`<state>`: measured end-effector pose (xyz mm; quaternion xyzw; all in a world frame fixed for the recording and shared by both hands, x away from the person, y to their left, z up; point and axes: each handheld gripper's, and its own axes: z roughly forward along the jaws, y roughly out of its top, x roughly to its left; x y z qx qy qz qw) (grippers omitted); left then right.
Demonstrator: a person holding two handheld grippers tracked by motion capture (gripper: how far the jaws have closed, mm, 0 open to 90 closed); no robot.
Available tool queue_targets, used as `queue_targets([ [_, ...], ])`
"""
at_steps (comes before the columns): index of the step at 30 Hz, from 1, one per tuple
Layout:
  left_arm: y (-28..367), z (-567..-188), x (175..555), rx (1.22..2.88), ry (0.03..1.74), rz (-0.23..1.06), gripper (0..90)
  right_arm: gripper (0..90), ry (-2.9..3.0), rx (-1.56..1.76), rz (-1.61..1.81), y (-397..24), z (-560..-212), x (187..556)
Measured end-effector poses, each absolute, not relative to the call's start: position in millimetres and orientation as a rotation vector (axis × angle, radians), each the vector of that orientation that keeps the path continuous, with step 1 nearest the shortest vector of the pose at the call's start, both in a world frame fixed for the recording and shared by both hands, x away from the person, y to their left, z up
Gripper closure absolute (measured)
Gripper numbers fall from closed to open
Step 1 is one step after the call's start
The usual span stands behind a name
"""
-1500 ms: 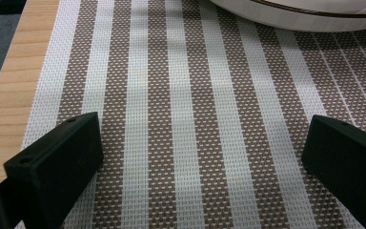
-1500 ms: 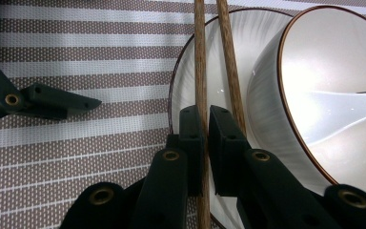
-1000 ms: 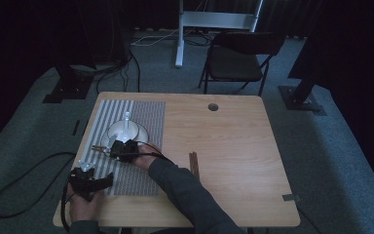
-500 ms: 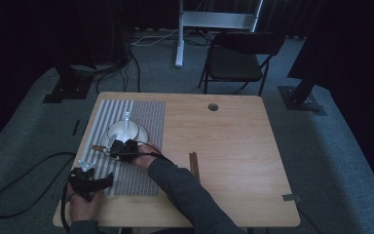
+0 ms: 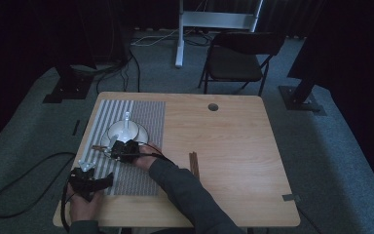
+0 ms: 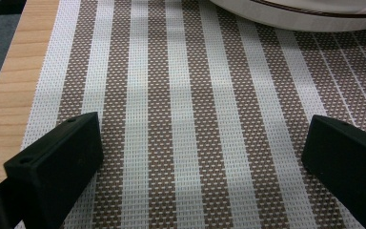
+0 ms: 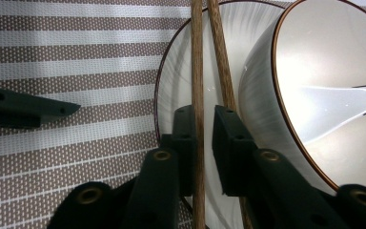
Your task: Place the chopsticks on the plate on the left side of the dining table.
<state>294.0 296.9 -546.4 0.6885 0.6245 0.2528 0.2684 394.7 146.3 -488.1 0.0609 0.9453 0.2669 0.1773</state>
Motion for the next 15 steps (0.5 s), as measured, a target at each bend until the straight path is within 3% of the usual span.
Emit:
queue_targets([
  [5, 296.8, -546.6, 294.1, 1.853, 1.684, 0.685, 0.3, 72.0, 2.673, 0.164, 0.78, 142.0, -486.4, 394.7],
  [15, 296.7, -546.7, 294.2, 1.851, 1.684, 0.686, 0.2, 72.7, 2.64, 0.182, 0.756, 138.3, -485.4, 395.8],
])
